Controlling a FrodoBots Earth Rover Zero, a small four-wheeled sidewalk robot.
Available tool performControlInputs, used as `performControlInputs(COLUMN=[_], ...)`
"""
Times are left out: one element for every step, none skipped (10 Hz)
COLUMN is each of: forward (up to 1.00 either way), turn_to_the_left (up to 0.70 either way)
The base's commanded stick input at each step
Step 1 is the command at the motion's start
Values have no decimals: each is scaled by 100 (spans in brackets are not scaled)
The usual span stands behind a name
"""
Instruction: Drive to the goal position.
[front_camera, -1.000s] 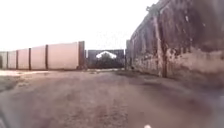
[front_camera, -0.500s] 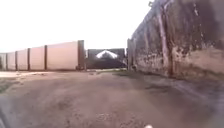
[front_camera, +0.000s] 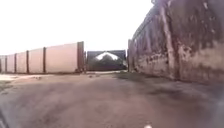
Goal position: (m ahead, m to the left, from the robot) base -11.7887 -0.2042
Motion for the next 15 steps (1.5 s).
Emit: performControlInputs(forward=[70, 70, 70, 70, 70, 70, 70, 70, 70, 70, 70, 70, 70, 70, 70], turn_to_the_left=[0, 0, 0, 0, 0, 0, 0, 0, 0, 0, 0, 0, 0, 0, 0])
